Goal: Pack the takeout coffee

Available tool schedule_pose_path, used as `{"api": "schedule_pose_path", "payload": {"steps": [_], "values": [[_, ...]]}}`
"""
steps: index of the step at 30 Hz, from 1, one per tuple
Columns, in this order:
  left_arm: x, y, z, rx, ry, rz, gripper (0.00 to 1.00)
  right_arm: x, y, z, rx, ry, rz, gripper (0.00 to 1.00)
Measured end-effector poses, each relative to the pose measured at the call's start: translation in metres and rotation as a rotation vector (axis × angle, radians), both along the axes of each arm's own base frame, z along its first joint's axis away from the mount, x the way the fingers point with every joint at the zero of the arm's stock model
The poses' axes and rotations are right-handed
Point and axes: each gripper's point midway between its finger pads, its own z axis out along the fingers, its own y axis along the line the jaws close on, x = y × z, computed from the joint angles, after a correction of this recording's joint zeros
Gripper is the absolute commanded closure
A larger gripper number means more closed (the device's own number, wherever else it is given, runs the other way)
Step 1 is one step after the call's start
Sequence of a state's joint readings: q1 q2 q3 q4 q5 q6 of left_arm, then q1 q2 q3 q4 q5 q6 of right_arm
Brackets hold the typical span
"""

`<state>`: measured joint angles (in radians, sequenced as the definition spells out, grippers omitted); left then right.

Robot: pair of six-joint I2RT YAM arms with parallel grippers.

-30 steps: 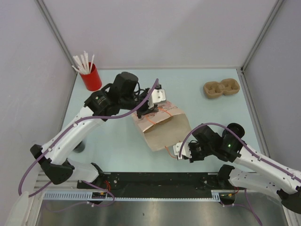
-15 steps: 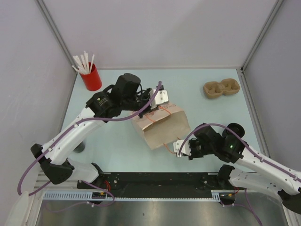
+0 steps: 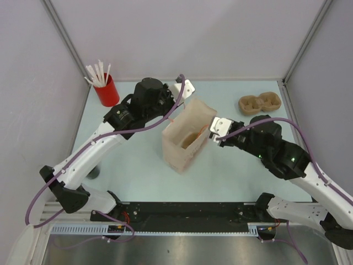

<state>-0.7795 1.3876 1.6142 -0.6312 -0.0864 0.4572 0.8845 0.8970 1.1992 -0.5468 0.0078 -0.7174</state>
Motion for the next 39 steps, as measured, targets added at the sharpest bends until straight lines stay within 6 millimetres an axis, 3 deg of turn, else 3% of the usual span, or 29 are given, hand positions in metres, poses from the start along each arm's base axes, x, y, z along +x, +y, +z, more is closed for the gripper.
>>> {"api": "schedule_pose_path", "payload": {"steps": [5, 8, 11, 15, 17, 20, 25, 30, 32, 34, 37, 39], "values": [[0.012, 0.009, 0.001, -0.009, -0.010, 0.074, 1.00, 0.010, 0.000, 0.035, 0.097, -0.042, -0.053, 1.00], [0.014, 0.009, -0.001, -0.010, -0.005, 0.086, 1.00, 0.016, 0.001, 0.040, 0.123, -0.039, -0.076, 1.00], [0.015, 0.009, -0.004, -0.004, 0.000, 0.089, 1.00, 0.021, 0.007, 0.028, 0.089, -0.007, -0.077, 1.00], [0.017, 0.009, -0.010, 0.008, 0.005, 0.097, 1.00, 0.025, 0.016, -0.006, 0.003, 0.077, -0.063, 1.00], [0.019, 0.011, -0.009, 0.006, 0.002, 0.105, 1.00, 0.026, 0.012, -0.009, 0.015, 0.092, -0.071, 1.00], [0.022, 0.014, -0.005, -0.015, -0.005, 0.118, 1.00, 0.026, 0.000, 0.012, 0.089, 0.069, -0.101, 1.00], [0.024, 0.020, 0.009, -0.060, -0.018, 0.129, 1.00, 0.018, -0.012, 0.073, 0.242, -0.013, -0.110, 1.00], [0.023, 0.018, 0.032, -0.113, -0.047, 0.115, 1.00, 0.017, -0.017, 0.100, 0.321, -0.046, -0.118, 1.00], [0.025, 0.018, 0.032, -0.121, -0.058, 0.118, 1.00, 0.021, -0.015, 0.091, 0.314, -0.033, -0.117, 1.00], [0.025, 0.019, 0.013, -0.101, -0.040, 0.122, 1.00, 0.025, -0.011, 0.064, 0.280, 0.001, -0.112, 1.00], [0.026, 0.020, -0.035, -0.017, 0.033, 0.122, 1.00, 0.028, -0.004, -0.013, 0.164, 0.120, -0.100, 1.00], [0.027, 0.019, -0.057, 0.028, 0.072, 0.120, 1.00, 0.030, 0.001, -0.050, 0.096, 0.193, -0.093, 1.00]]}}
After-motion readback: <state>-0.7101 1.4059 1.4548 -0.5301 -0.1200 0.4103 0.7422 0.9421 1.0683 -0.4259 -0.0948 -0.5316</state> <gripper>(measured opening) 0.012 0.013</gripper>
